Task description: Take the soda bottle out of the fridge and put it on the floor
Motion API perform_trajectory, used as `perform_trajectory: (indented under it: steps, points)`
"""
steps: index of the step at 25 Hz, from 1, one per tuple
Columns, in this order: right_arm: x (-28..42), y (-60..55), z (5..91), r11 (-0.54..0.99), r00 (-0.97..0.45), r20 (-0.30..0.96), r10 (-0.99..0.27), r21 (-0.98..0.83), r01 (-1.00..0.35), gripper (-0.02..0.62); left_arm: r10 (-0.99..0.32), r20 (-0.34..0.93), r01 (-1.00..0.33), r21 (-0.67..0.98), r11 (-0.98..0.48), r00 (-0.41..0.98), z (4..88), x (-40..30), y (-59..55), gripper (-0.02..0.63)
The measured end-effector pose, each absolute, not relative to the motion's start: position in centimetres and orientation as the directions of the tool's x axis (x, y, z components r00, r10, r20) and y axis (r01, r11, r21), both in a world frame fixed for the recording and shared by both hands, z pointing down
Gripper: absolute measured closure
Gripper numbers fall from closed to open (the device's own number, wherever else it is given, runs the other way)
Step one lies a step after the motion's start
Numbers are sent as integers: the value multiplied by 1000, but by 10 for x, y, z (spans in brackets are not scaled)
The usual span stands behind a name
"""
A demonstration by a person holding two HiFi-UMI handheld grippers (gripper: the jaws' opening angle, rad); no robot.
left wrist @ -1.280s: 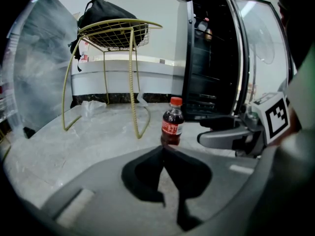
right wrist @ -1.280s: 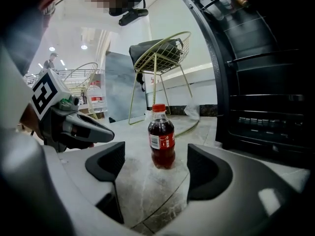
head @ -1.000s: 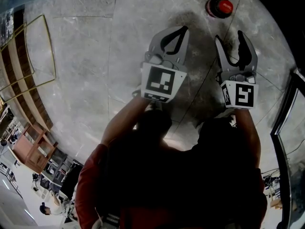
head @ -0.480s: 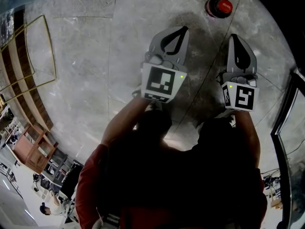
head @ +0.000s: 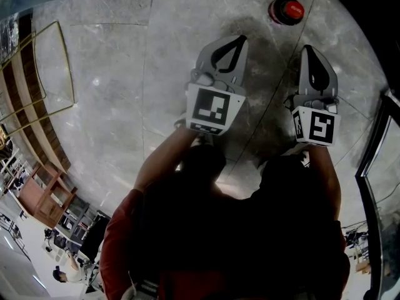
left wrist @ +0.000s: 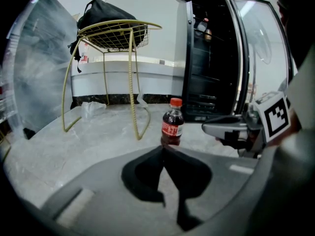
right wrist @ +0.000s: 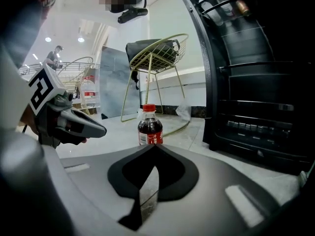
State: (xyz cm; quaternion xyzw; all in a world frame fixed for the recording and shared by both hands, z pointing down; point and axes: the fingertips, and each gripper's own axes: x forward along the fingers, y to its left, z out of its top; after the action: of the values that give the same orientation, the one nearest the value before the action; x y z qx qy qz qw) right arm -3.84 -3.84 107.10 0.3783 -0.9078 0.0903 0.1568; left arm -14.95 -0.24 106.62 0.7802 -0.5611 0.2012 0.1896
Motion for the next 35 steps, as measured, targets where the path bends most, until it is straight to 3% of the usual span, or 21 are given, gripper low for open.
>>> perform_trajectory:
  steps: [9,18,35]
  points:
    - [-6,-55,1028,642,-595,362,-717,13,-766,595,-799,523,-946,48,-322,298,1026,-146,-12,606]
    - [49,-54,905,538,-499,385,-776,-6,-843,595,-797,503,-932,47,-359,333,916,-129,-19,606]
    - [82,-13,529,363,-359,414,-837,-72,-929,595,-791,509,-930,63,-361,341,541,-111,-7,606]
